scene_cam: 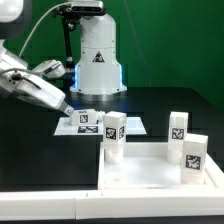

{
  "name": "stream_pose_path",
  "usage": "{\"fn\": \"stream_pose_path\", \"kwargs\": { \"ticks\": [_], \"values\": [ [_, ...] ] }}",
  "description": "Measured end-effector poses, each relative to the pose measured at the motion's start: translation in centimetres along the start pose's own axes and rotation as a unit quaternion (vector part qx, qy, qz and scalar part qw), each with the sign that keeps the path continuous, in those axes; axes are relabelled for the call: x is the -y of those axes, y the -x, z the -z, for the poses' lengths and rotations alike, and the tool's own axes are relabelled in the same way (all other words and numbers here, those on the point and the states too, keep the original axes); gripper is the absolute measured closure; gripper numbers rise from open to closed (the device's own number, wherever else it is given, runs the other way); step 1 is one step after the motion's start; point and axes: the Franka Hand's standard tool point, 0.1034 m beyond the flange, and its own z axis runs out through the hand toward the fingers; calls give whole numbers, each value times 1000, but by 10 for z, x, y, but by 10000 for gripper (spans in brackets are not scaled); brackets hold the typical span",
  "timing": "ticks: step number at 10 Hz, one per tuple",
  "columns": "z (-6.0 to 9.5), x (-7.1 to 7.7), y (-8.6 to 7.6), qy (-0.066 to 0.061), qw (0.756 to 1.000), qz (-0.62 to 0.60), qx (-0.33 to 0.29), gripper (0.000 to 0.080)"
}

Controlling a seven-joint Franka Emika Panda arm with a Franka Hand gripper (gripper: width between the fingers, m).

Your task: Assemble square table

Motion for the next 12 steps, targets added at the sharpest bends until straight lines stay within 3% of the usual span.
{"fn": "stream_pose_path", "kwargs": {
  "ticks": [2, 3, 5, 8, 10, 12],
  "values": [
    [-15, -25, 10, -8, 996, -33, 82, 151],
    [-21, -33, 12, -3, 993, -41, 113, 151],
    [-29, -40, 11, 4, 993, -50, 103, 151],
    [-30, -43, 9, 2, 993, -54, 106, 151],
    [-45, -59, 8, 8, 988, -79, 130, 151],
    [-57, -60, 9, 17, 986, -82, 141, 151]
  ]
}}
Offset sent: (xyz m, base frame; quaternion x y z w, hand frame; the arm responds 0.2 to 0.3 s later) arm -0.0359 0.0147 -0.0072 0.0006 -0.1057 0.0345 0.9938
